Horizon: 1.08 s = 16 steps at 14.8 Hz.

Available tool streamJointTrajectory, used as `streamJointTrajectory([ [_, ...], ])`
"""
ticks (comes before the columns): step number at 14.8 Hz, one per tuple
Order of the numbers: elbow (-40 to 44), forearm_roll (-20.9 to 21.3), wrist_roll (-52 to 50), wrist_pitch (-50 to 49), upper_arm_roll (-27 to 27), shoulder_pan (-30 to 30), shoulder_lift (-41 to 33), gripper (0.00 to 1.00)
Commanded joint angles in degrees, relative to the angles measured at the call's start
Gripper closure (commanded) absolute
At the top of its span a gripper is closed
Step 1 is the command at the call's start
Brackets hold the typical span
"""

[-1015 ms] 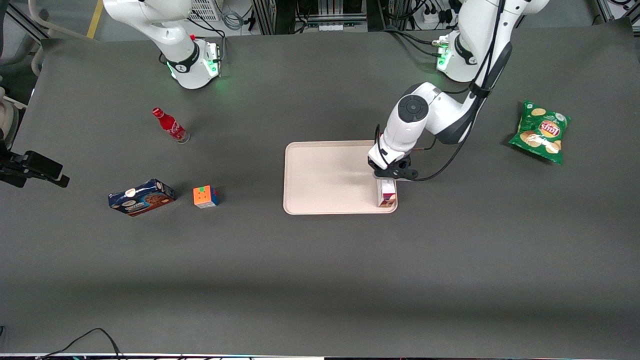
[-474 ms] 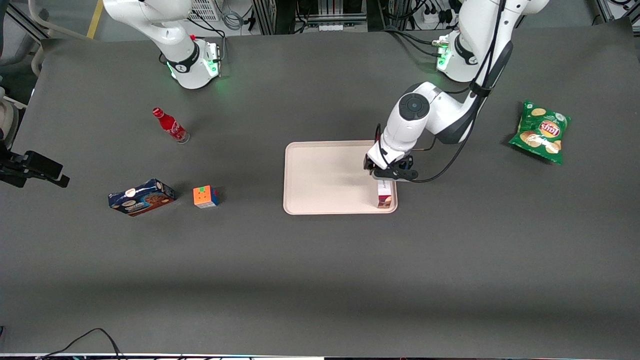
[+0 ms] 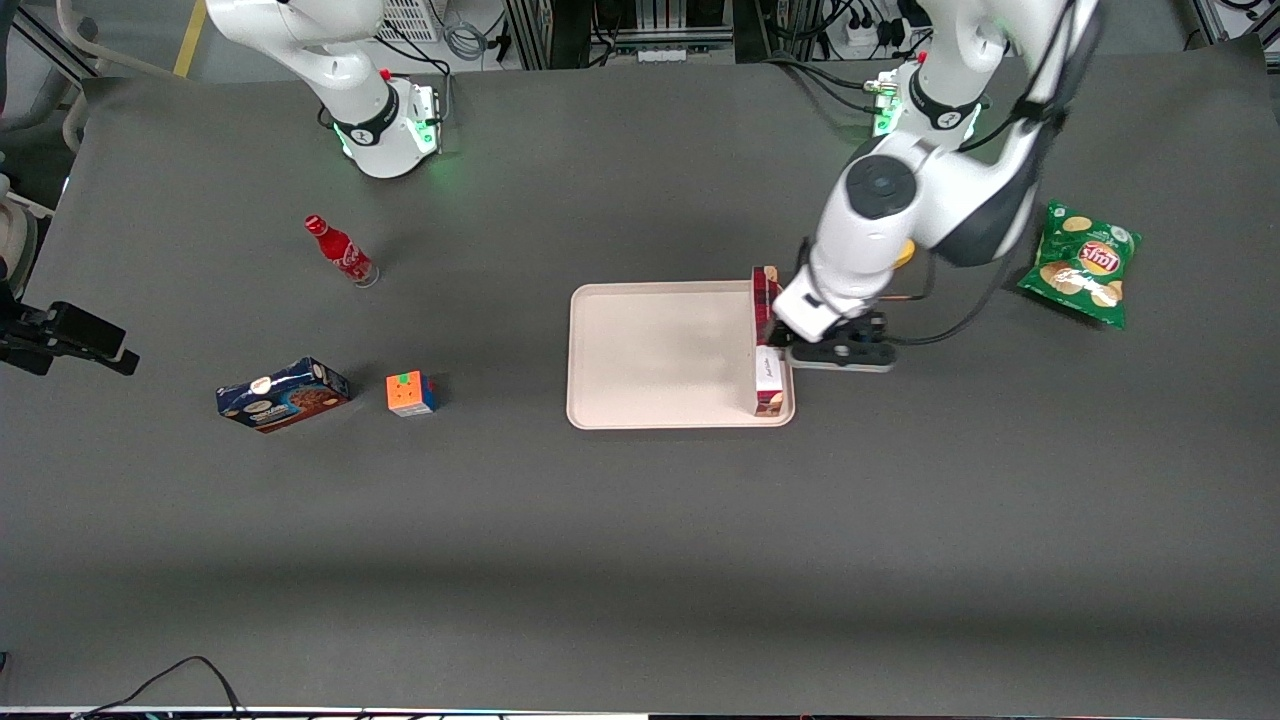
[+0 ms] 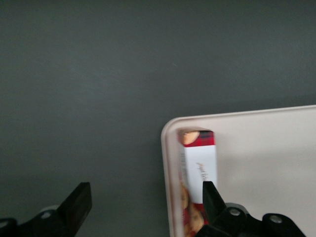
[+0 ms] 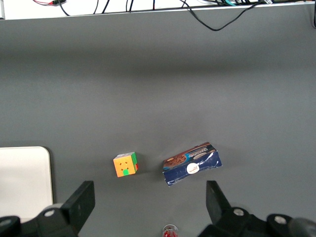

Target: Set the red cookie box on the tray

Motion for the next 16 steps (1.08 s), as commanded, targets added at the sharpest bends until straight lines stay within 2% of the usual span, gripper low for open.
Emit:
streamJointTrajectory([
  [1, 6.6, -6.0, 11.7, -13.2, 4.5, 2.6, -6.5, 0.0],
  [7, 14.5, -8.7, 28.1, -30.4, 18.5, 3.1, -15.3, 0.0],
  [10, 16.8, -7.7, 30.4, -36.1, 21.0, 3.5, -18.0, 0.0],
  [13, 16.8, -7.6, 34.2, -36.2, 23.6, 3.8, -19.1, 0.0],
  [16, 16.8, -7.6, 34.3, -36.2, 23.7, 3.9, -19.2, 0.0],
])
